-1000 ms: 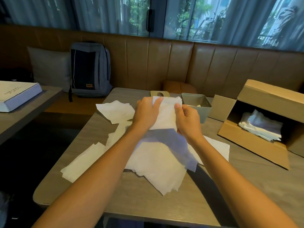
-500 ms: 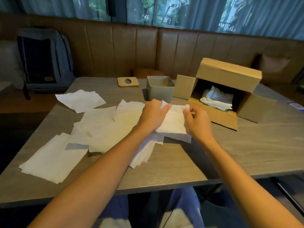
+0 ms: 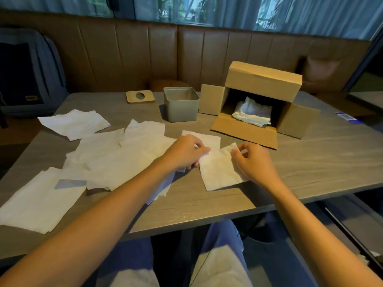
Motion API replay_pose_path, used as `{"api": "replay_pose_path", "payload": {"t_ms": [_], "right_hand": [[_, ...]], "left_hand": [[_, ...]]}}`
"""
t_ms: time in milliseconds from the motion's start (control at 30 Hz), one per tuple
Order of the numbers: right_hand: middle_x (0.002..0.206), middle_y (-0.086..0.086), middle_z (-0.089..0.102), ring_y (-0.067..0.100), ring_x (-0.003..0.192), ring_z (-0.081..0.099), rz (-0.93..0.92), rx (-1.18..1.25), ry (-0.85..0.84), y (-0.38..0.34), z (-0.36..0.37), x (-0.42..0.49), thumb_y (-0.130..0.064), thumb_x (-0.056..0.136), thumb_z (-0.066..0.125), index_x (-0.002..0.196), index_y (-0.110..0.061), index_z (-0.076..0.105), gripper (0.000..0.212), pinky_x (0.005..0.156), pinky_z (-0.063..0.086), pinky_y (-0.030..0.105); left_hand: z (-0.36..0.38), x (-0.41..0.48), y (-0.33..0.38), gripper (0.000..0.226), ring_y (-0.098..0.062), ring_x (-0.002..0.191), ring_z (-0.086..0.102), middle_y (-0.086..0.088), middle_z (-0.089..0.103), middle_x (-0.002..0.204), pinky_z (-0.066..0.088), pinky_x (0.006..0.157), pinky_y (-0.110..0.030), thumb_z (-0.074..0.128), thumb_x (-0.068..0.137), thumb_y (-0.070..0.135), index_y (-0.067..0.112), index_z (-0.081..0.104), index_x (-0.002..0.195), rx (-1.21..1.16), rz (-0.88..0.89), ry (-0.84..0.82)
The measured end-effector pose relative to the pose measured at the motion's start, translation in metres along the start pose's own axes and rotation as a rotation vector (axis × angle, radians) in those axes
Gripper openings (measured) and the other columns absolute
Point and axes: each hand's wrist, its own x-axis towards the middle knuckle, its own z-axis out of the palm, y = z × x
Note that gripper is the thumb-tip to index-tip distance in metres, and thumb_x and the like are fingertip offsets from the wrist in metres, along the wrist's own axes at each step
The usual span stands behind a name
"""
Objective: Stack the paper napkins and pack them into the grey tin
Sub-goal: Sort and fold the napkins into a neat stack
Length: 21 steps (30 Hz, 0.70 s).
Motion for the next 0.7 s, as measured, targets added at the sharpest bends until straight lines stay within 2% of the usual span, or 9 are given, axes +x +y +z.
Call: {"api": "replay_pose_path", "payload": {"t_ms": [100,167,267,333,400,467,533,600,700], "right_hand": [[0.079,-0.004,0.067,0.012,0.073,0.065,-0.017,-0.025,0.026,0.001,0.012,0.006,-0.032,0.098,0.056,0.098,-0.020,0.067,0.017,0.067,0.059,0.034],[0.079,-0.003,0.067,0.013,0.071,0.063,-0.052,-0.084,0.066,0.001,0.017,0.010,-0.032,0.098,0.055,0.094,-0.020,0.066,0.017,0.065,0.058,0.036],[0.080,-0.001,0.067,0.020,0.072,0.063,-0.055,-0.219,0.100,-0.004,0.022,0.014,-0.036,0.098,0.051,0.101,-0.020,0.063,0.020,0.067,0.058,0.043],[0.086,0.002,0.066,0.024,0.077,0.063,-0.058,-0.332,0.126,-0.007,0.024,0.015,-0.036,0.099,0.049,0.113,-0.020,0.055,0.023,0.069,0.056,0.042],[0.095,0.006,0.064,0.025,0.082,0.059,-0.195,-0.405,0.214,-0.008,0.027,0.012,-0.033,0.097,0.053,0.118,-0.015,0.053,0.027,0.069,0.051,0.038],[0.108,0.010,0.063,0.025,0.091,0.057,-0.435,-0.443,0.222,-0.006,0.029,0.010,-0.027,0.095,0.059,0.118,-0.008,0.059,0.030,0.077,0.050,0.037],[0.116,0.010,0.065,0.025,0.102,0.059,-0.607,-0.388,0.068,0.000,0.032,0.011,-0.019,0.093,0.061,0.118,-0.008,0.064,0.028,0.089,0.051,0.035],[0.120,0.008,0.067,0.022,0.107,0.062,-0.649,-0.259,-0.101,0.005,0.031,0.012,-0.016,0.098,0.055,0.124,-0.009,0.065,0.028,0.095,0.050,0.032],[0.137,0.009,0.058,0.021,0.122,0.056,-0.644,-0.307,-0.192,0.013,0.025,0.012,-0.023,0.105,0.044,0.138,-0.009,0.056,0.038,0.107,0.044,0.033]], "left_hand": [[-0.012,0.009,-0.014,0.016,-0.017,0.065,0.063,-0.003,0.068,0.089,0.048,0.048,-0.023,0.063,0.097,0.034,0.021,0.068,0.106,0.012,-0.036,0.059],[-0.023,0.016,-0.024,0.015,-0.019,0.081,0.065,-0.001,0.065,0.107,0.052,0.053,-0.025,0.065,0.096,0.032,0.022,0.067,0.107,0.035,-0.073,0.090],[-0.036,0.019,-0.029,0.018,-0.020,0.094,0.060,-0.004,0.066,0.114,0.051,0.062,-0.025,0.064,0.096,0.037,0.025,0.066,0.109,0.199,-0.078,0.156],[-0.034,0.012,-0.021,0.027,-0.017,0.093,0.061,-0.003,0.069,0.114,0.054,0.079,-0.031,0.057,0.099,0.041,0.026,0.064,0.121,0.399,0.044,0.251],[-0.020,0.000,-0.008,0.036,-0.015,0.106,0.059,0.001,0.063,0.127,0.052,0.093,-0.034,0.052,0.101,0.041,0.027,0.058,0.133,0.434,0.257,0.238],[0.001,-0.013,0.001,0.041,-0.015,0.121,0.051,0.002,0.055,0.136,0.045,0.102,-0.034,0.045,0.103,0.042,0.025,0.052,0.140,0.495,0.445,0.154],[0.021,-0.020,0.000,0.045,-0.017,0.131,0.045,0.000,0.051,0.143,0.034,0.113,-0.037,0.035,0.105,0.043,0.021,0.047,0.143,0.605,0.506,0.066],[0.029,-0.023,-0.004,0.055,-0.020,0.149,0.025,-0.003,0.029,0.161,0.015,0.124,-0.039,0.025,0.107,0.044,0.018,0.026,0.156,0.636,0.430,-0.069],[0.030,-0.023,-0.011,0.065,-0.019,0.154,-0.007,-0.002,-0.009,0.168,-0.008,0.117,-0.031,0.015,0.106,0.051,0.019,-0.003,0.160,0.694,0.320,-0.165]]}}
